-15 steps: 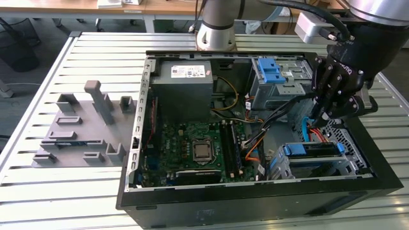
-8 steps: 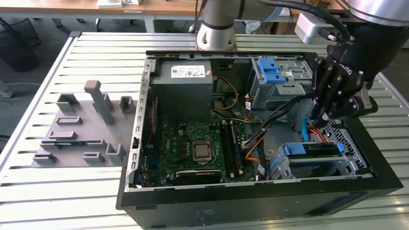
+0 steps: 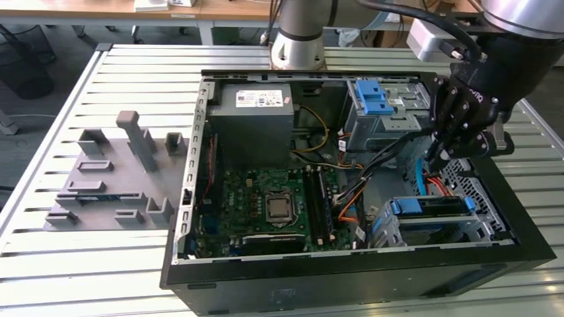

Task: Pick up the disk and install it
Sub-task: 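Insert the second disk wire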

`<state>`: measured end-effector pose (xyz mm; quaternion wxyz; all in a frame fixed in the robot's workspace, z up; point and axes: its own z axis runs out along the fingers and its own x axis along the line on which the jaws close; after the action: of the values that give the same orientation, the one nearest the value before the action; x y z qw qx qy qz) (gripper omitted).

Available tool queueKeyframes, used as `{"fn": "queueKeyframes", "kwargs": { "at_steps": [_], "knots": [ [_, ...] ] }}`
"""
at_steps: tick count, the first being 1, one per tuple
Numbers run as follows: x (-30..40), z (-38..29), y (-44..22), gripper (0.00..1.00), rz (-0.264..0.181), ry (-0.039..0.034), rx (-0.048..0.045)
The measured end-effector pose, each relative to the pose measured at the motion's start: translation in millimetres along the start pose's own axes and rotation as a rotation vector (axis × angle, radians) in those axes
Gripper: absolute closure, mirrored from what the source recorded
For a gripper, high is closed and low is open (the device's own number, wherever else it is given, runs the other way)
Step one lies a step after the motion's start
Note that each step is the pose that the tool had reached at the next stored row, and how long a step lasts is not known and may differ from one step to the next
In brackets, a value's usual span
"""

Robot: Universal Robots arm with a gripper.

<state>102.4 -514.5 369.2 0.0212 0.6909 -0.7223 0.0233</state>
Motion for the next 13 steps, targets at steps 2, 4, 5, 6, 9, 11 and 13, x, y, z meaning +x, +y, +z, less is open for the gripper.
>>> {"fn": "queueKeyframes", "kwargs": {
  "at_steps": [2, 4, 5, 6, 9, 11, 13],
  "knots": [
    [0.8, 0.4, -0.1, 0.84, 0.0, -0.0334, -0.0015],
    [2.1, 1.3, -0.2, 0.84, 0.0, -0.0597, -0.0026],
    [3.2, 2.1, -0.2, 0.84, 0.0, -0.0615, -0.0027],
    [4.5, 2.8, -0.2, 0.84, 0.0, -0.0616, -0.0027],
    [9.4, 5.7, -0.5, 0.84, 0.0, -0.0616, -0.0027],
    [13.8, 7.8, -0.7, 0.84, 0.0, -0.0615, -0.0028],
    [18.6, 9.7, -0.9, 0.84, 0.0, -0.0616, -0.0028]
  ]
}}
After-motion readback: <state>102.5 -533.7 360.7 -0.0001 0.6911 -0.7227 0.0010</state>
